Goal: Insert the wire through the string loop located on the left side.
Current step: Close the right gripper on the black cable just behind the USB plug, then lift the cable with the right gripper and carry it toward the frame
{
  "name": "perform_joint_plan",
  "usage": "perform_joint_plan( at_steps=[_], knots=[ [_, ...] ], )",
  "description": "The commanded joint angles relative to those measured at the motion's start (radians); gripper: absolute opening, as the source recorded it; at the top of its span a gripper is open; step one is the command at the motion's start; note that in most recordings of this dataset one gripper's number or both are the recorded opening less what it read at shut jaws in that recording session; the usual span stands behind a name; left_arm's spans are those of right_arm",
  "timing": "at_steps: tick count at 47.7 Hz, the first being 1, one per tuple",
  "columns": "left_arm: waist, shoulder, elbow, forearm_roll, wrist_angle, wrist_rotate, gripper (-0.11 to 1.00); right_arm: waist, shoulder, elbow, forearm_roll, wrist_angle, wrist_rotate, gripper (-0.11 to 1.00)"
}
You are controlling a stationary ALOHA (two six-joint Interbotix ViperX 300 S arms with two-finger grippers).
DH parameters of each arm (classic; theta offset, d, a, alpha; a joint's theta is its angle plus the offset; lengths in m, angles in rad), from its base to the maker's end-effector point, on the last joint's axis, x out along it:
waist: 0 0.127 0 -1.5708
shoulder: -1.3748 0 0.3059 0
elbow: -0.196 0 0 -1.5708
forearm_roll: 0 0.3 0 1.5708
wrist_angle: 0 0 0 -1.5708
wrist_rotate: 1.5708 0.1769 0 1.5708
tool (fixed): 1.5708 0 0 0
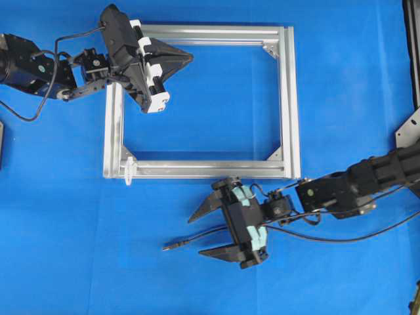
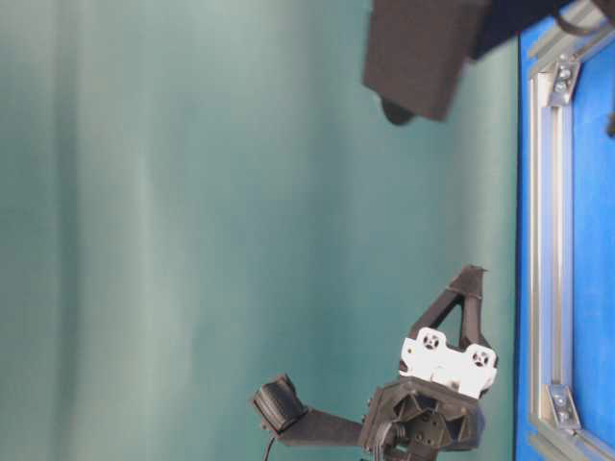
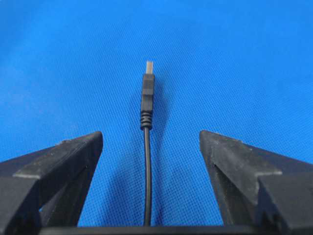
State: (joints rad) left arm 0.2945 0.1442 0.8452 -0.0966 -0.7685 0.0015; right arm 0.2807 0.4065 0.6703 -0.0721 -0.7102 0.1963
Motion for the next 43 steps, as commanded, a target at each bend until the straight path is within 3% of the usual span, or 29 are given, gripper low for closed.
perform_joint_plan(
  at_steps=[1, 10, 15, 18, 25, 30, 43],
  knots=[
    [0.003, -0.028, -0.005, 0.003, -0.005, 0.002, 0.00, 0.005, 0.000, -0.023, 0.008, -0.005, 0.000, 0.85],
    [0.003, -0.026, -0.005, 0.003, -0.005, 0.002, 0.00, 0.005, 0.003, -0.026, 0.025, -0.003, 0.000, 0.84],
    [0.005, -0.026, -0.005, 0.003, -0.005, 0.002, 0.00, 0.005, 0.005, -0.026, 0.026, -0.003, -0.002, 0.78],
    [0.005, -0.026, -0.003, 0.003, -0.005, 0.002, 0.00, 0.005, 0.005, -0.026, 0.026, -0.002, -0.002, 0.65],
    [0.003, -0.028, 0.003, 0.003, -0.005, 0.002, 0.00, 0.005, 0.005, -0.021, 0.026, -0.003, -0.003, 0.22],
    [0.005, -0.028, 0.003, 0.003, -0.005, 0.002, 0.00, 0.005, 0.005, -0.021, 0.026, -0.003, -0.003, 0.02],
    [0.003, -0.028, 0.005, 0.003, -0.005, 0.002, 0.00, 0.005, 0.005, -0.026, 0.025, -0.003, -0.003, 0.00]
  ],
)
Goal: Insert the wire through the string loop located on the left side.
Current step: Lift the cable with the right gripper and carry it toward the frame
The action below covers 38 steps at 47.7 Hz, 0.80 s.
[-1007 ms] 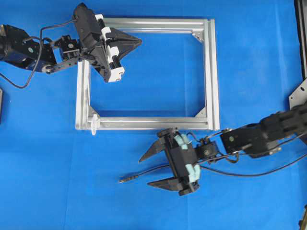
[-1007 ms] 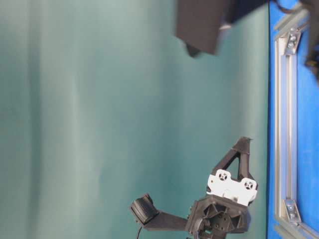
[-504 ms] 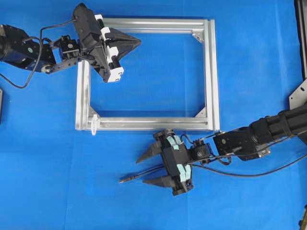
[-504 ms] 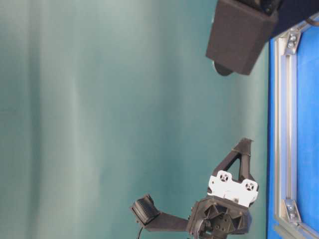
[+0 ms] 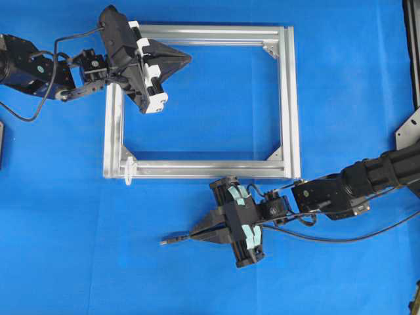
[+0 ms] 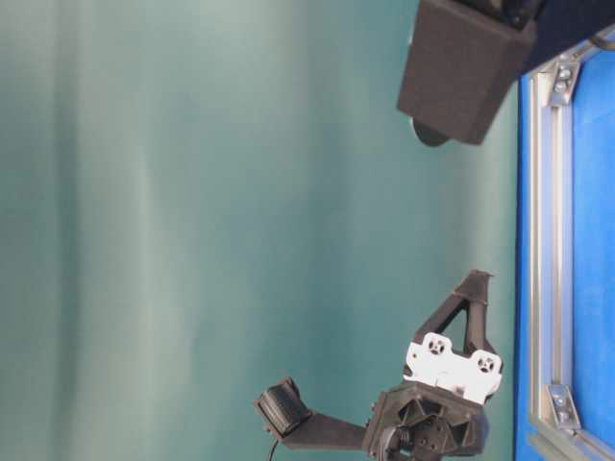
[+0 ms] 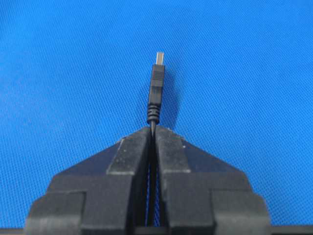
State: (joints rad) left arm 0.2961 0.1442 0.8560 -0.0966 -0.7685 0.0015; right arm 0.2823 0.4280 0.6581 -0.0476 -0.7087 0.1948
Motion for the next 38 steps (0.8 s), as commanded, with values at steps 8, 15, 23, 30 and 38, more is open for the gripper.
perform_joint_plan(
  at_steps=[8, 15, 23, 30, 38],
  knots=[
    [0.003, -0.028, -0.006, 0.003, -0.005, 0.002, 0.00, 0.002, -0.051, -0.011, 0.000, 0.003, 0.000, 0.00],
    [0.003, -0.028, -0.008, 0.003, -0.005, 0.000, 0.00, 0.002, -0.121, -0.011, 0.000, 0.081, 0.000, 0.00],
    [0.002, -0.028, -0.009, 0.003, -0.005, 0.000, 0.00, 0.003, -0.222, -0.015, 0.000, 0.193, -0.002, 0.00],
    [0.003, -0.029, -0.006, 0.003, -0.005, 0.000, 0.00, 0.003, -0.298, -0.014, -0.002, 0.255, -0.009, 0.00],
    [0.002, -0.029, -0.006, 0.003, -0.005, 0.000, 0.00, 0.003, -0.305, -0.017, -0.002, 0.270, -0.011, 0.00]
  ],
)
